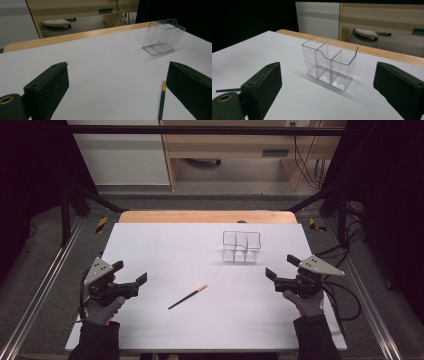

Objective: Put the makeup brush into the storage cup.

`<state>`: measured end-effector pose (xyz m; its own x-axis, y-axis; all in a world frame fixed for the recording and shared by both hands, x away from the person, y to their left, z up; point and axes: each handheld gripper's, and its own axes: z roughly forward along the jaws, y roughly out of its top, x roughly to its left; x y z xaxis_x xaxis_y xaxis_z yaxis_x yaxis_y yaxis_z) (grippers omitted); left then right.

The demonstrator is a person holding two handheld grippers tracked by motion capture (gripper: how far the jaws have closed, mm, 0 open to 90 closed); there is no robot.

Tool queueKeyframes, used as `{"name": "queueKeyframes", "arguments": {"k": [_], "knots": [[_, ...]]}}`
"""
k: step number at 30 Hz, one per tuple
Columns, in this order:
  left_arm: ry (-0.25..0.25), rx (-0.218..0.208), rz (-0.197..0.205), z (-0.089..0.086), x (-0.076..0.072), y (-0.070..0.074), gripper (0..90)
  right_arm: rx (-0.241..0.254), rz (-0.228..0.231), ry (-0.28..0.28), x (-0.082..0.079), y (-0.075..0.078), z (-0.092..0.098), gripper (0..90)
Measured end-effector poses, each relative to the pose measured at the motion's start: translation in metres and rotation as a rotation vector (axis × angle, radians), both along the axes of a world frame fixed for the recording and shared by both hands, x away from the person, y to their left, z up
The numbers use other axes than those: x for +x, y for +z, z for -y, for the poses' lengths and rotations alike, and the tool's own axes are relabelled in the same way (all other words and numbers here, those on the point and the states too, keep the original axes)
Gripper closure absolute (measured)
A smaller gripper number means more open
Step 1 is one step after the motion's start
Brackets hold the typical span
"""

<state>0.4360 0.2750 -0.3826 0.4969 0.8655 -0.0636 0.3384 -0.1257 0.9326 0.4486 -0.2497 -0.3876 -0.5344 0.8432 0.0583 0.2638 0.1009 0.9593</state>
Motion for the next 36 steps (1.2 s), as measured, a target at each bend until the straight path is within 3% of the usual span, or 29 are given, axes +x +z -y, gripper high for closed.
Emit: {"name": "queueKeyframes", "arguments": {"k": [22, 36], "knots": [[-0.033, 0.03, -0.012, 0.013, 0.0, 0.0, 3.9, -0.009, -0.013, -0.009, -0.005, -0.002, 0.001, 8.4], [-0.121, 0.13, -0.037, 0.046, 0.007, 0.001, 3.9, -0.026, -0.02, -0.021, -0.007, -0.001, 0.002, 8.2]]}}
